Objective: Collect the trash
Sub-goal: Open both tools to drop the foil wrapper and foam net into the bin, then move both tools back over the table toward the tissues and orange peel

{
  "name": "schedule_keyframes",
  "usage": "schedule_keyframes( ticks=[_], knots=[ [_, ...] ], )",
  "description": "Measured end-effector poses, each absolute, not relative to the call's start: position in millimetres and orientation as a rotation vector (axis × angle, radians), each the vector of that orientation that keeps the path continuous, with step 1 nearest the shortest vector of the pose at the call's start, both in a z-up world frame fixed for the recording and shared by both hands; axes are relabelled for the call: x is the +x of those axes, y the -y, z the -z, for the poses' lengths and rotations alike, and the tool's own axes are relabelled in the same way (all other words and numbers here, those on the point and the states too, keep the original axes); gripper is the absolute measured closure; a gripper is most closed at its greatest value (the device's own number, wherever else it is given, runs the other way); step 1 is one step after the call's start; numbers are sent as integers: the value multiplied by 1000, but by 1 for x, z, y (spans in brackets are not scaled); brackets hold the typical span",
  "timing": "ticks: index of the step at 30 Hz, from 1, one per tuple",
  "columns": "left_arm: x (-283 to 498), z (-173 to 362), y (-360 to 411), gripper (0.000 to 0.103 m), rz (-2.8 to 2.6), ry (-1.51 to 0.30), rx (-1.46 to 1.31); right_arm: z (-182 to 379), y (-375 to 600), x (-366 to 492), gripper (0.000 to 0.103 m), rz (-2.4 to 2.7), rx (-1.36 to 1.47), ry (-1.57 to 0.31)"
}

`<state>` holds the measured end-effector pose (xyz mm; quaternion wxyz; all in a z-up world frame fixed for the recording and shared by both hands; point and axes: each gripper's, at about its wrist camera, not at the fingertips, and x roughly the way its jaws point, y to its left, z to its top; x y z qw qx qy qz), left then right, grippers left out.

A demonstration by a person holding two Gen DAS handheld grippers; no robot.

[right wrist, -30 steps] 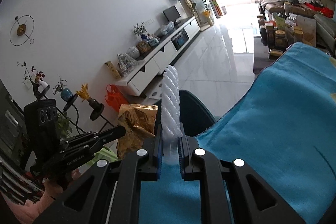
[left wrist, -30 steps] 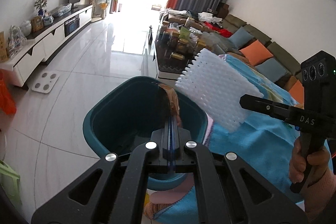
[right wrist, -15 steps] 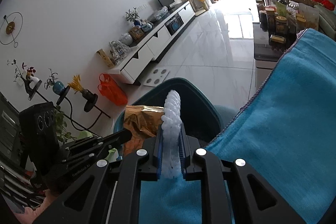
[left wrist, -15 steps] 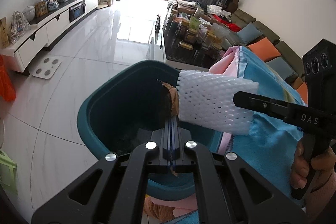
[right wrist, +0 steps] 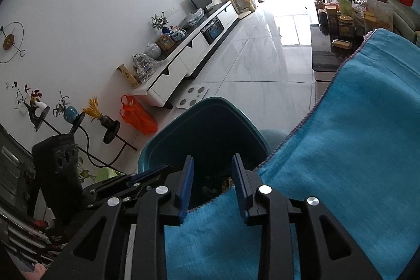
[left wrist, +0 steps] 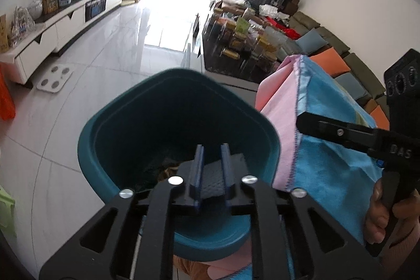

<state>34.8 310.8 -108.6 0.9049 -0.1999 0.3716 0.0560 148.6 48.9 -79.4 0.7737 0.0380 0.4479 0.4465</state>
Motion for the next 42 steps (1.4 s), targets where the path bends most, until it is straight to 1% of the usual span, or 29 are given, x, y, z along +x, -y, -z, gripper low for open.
schedule_keyframes(
  ticks=[3, 5, 8, 10, 14, 19, 29, 35, 42],
  knots=[
    [28, 96, -301, 76, -104, -733, -373, 73, -38, 141, 73, -974, 75, -945],
    [23, 85, -290, 67, -86, -701, -340, 67, -29, 134, 68, -978, 63, -916],
    [17, 70, -269, 57, -40, -657, -294, 54, -9, 120, 66, -979, 42, -863],
    [15, 61, -250, 51, 6, -635, -269, 47, 7, 112, 65, -968, 31, -832],
    [14, 49, -210, 45, 110, -607, -216, 35, 41, 99, 59, -928, 21, -768],
    [19, 46, -151, 43, 248, -609, -162, 28, 99, 83, 57, -835, 39, -711],
    [26, 57, -47, 44, 473, -650, -109, 31, 206, 58, 56, -605, 114, -673],
    [30, 62, 1, 44, 571, -672, -65, 41, 264, 41, 56, -455, 156, -664],
    [41, 69, 40, 44, 649, -708, -31, 53, 323, 30, 56, -300, 223, -651]
  ],
)
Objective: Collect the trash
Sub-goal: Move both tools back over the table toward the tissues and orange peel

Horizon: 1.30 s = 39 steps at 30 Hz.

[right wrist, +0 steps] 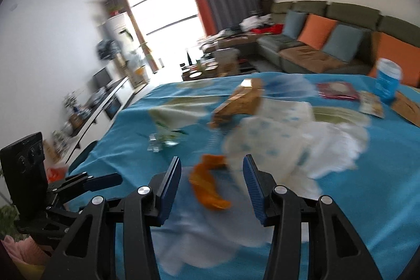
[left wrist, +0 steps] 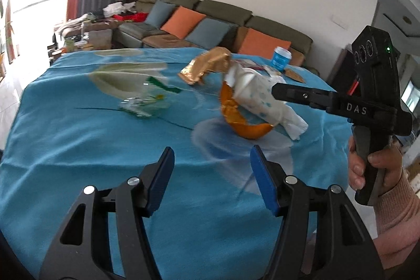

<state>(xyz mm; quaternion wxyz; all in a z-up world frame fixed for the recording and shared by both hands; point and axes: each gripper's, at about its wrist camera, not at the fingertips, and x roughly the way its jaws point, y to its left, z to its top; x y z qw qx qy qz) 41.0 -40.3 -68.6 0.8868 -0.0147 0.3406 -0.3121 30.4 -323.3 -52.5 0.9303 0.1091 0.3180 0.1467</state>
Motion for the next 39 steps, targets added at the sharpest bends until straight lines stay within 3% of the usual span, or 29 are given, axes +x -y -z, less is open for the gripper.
schedule_keyframes(
  ticks=[10, 23, 24, 28, 30, 32, 39],
  knots=[
    [59, 77, 80, 44, 704, -768, -14, 77, 385, 23, 56, -183, 297, -672],
    [105, 90, 100, 54, 688, -921, -79, 104, 395, 33, 56, -211, 340, -763],
    [110, 92, 102, 54, 689, -937, -83, 104, 395, 33, 57, -217, 342, -766],
    [117, 96, 107, 57, 689, -959, -87, 105, 395, 30, 79, -236, 345, -766],
    [120, 96, 111, 63, 702, -967, -94, 104, 395, 28, 85, -242, 342, -764],
    [123, 98, 113, 76, 721, -984, -110, 102, 394, 25, 90, -252, 337, -760],
    [120, 97, 117, 88, 731, -970, -107, 89, 392, 13, 92, -277, 321, -732]
  ],
)
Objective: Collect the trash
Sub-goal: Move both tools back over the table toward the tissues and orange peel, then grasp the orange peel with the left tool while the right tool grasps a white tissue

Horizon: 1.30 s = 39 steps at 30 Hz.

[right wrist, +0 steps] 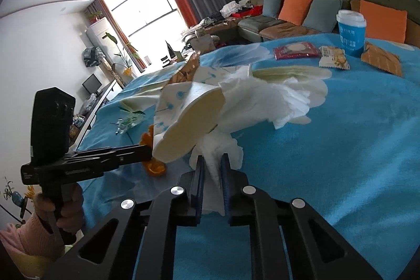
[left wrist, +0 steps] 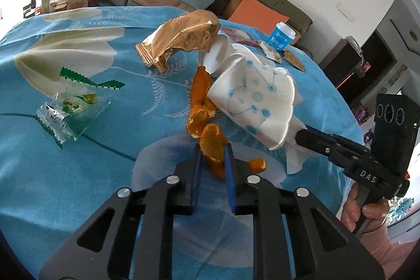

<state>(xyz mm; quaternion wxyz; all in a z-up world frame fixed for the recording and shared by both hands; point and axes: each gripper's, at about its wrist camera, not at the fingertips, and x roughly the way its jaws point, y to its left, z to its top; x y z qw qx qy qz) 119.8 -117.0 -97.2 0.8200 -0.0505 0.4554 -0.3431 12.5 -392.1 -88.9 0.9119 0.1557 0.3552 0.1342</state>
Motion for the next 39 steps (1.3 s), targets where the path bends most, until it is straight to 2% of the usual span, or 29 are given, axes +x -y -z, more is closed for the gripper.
schedule_keyframes(
  ticks=[4, 8, 22, 39],
  knots=[
    [115, 93, 114, 94, 731, -951, -109, 76, 394, 7, 92, -286, 312, -705],
    [108, 88, 106, 96, 726, -925, -106, 66, 394, 0, 92, -295, 310, -686],
    [75, 61, 59, 96, 689, -827, -103, 38, 376, -4, 92, -374, 305, -617],
    [34, 29, -47, 96, 493, -708, -144, 41, 266, 36, 92, -651, 254, -660]
  ],
)
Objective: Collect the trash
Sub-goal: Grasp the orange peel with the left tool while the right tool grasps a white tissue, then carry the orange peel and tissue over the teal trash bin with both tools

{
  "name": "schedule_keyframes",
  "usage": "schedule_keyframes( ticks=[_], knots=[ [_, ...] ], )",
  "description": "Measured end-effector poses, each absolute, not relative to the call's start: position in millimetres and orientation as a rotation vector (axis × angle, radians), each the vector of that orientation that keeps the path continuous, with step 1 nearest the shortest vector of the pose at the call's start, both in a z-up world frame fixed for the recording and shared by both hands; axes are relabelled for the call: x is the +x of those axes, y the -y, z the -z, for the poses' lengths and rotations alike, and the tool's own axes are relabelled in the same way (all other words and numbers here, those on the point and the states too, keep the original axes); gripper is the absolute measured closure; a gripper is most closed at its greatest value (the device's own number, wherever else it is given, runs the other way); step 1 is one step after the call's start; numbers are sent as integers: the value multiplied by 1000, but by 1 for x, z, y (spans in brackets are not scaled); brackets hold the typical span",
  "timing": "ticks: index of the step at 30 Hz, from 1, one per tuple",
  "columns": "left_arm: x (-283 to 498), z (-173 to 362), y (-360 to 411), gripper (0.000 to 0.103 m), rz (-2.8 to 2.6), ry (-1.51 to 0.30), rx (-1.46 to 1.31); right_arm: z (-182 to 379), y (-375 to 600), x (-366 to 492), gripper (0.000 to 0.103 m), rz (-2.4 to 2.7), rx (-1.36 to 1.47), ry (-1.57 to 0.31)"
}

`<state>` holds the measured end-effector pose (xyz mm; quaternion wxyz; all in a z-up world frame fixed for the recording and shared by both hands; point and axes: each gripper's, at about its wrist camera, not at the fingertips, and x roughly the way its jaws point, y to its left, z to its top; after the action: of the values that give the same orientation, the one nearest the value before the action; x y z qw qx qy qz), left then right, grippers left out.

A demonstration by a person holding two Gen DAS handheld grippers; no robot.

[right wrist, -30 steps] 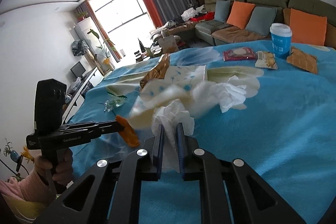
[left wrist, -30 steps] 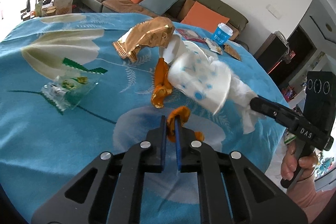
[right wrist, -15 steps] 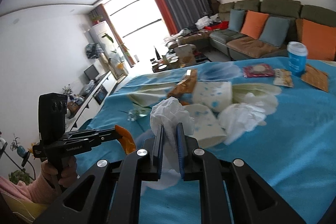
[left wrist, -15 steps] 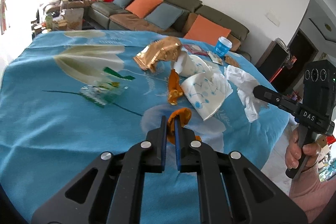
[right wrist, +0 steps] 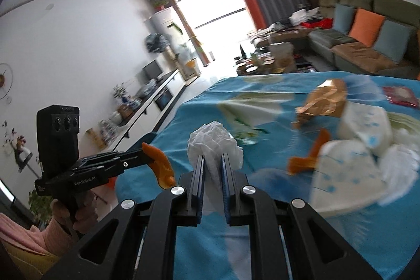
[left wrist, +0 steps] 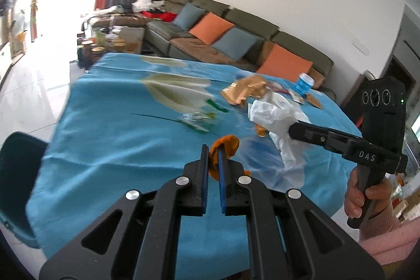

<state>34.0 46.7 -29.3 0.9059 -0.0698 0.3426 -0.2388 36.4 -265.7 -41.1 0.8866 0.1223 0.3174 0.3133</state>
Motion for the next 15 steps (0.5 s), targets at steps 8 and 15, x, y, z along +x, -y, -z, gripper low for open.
schedule_keyframes(
  ticks=[8, 15],
  knots=[
    [18, 22, -107, 96, 359, -671, -177, 36, 210, 53, 92, -770, 209, -686],
    [7, 17, -158, 96, 246, -645, -215, 31, 160, 61, 92, -860, 152, -702]
  ],
)
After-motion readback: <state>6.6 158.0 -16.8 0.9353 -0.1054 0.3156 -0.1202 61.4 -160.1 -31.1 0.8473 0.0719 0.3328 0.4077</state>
